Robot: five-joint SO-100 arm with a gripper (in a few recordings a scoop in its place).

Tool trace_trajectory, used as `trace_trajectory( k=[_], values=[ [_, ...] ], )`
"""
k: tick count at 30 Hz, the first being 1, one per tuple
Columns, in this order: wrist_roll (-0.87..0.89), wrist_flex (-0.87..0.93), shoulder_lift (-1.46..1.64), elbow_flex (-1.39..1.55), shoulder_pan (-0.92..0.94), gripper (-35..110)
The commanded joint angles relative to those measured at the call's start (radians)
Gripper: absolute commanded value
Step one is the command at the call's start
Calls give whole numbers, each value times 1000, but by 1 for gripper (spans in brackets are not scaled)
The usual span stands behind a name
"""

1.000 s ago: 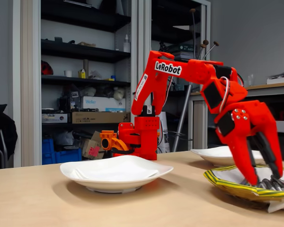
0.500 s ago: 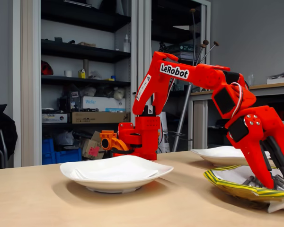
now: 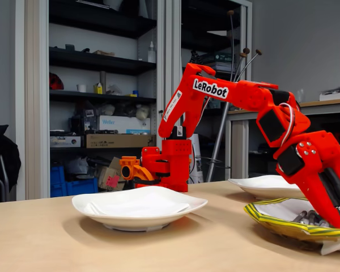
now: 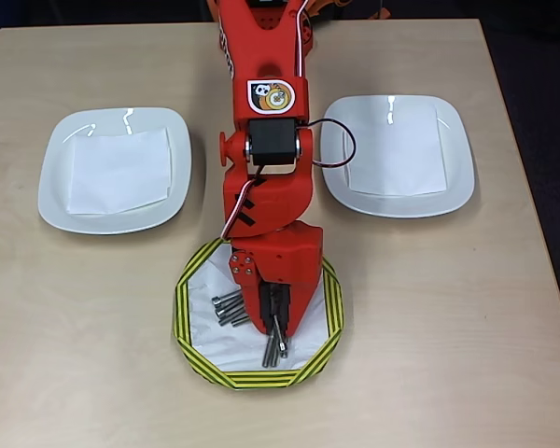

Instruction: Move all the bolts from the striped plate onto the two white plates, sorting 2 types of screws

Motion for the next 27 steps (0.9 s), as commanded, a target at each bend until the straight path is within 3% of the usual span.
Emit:
trace_trajectory(
  k=[1, 24, 27],
  values=[
    [0, 34, 11, 8, -11, 0],
    [-181, 466, 238, -204, 52, 0],
    [-164, 454, 238, -169, 43, 0]
  ],
)
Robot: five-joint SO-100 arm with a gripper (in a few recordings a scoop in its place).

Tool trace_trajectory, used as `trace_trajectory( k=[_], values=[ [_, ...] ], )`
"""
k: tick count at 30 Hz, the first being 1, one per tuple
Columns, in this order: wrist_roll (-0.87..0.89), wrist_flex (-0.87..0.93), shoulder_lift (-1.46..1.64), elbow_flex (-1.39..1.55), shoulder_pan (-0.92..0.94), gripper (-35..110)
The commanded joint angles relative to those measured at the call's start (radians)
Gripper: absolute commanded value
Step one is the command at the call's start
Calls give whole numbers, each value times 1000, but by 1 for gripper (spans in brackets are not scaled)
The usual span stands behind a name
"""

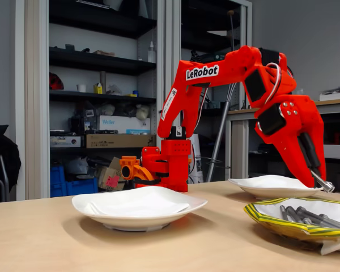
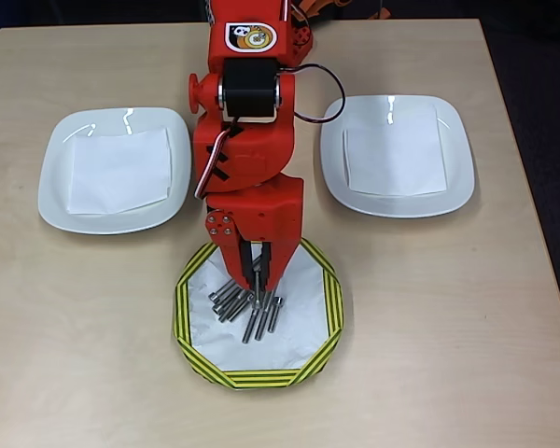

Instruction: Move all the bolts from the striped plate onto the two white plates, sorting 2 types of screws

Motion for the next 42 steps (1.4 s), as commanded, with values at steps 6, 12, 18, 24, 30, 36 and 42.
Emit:
trace_trajectory(
  k=[6, 12, 18, 24, 30, 36, 42],
  values=[
    [21, -31, 89, 25, -18, 0],
    [44, 35, 147, 25, -52, 0],
    [173, 72, 348, 192, -163, 0],
    [397, 163, 614, 377, -383, 0],
    [716, 153, 871, 632, -672, 0],
    [1006, 11, 1103, 976, -879, 0],
    [890, -132, 1262, 1246, -830, 3]
  ],
)
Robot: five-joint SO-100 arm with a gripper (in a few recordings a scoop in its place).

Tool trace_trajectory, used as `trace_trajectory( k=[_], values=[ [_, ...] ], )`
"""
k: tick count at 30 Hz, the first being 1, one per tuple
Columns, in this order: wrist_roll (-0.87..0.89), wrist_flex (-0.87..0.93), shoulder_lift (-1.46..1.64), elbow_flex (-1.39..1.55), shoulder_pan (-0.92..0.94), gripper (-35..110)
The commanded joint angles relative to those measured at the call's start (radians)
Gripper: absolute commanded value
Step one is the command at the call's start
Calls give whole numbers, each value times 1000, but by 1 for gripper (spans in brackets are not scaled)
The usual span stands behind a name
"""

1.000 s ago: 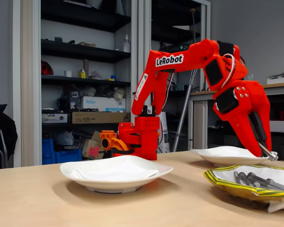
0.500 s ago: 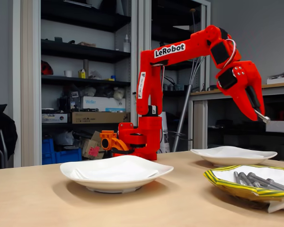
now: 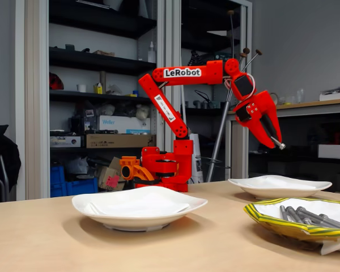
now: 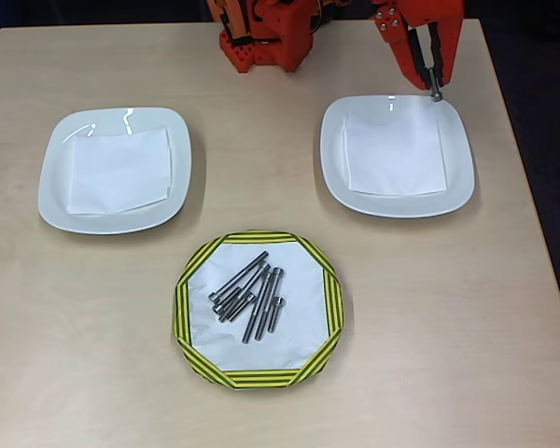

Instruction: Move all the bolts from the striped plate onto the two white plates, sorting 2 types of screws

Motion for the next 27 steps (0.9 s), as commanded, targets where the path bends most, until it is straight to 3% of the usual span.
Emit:
trace_trajectory(
  k=[1, 11, 14, 19, 27],
  values=[
    [-101, -63, 91, 115, 41, 4],
    [-336, -118, -2, 23, 146, 18],
    [-546, -144, -78, -74, 256, 23],
    [-919, -310, -275, -225, 505, 19],
    [-957, -396, -630, -451, 710, 17]
  ],
)
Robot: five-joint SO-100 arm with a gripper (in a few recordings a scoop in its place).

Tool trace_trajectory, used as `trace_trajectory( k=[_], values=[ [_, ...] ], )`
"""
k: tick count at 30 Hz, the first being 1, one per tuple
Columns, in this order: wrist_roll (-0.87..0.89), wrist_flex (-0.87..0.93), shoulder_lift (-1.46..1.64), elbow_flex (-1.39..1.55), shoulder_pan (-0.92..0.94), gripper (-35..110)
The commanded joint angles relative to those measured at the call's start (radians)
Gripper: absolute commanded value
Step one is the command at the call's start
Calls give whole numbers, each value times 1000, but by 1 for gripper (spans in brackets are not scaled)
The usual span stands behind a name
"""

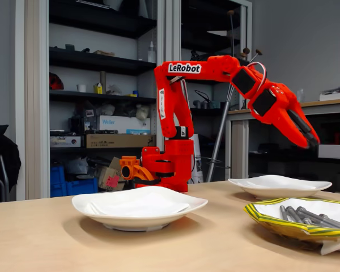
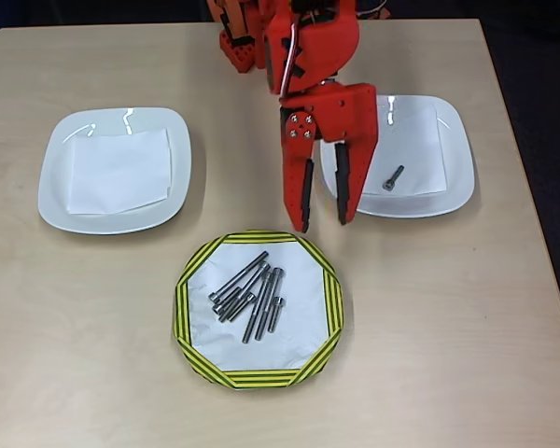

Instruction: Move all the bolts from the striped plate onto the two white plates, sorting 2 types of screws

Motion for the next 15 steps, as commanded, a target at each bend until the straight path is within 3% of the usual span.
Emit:
trace_trajectory(
  k=[1, 15],
  values=[
    [15, -6, -127, -141, 58, 17],
    [137, -3, -506, -379, 74, 14]
  ],
)
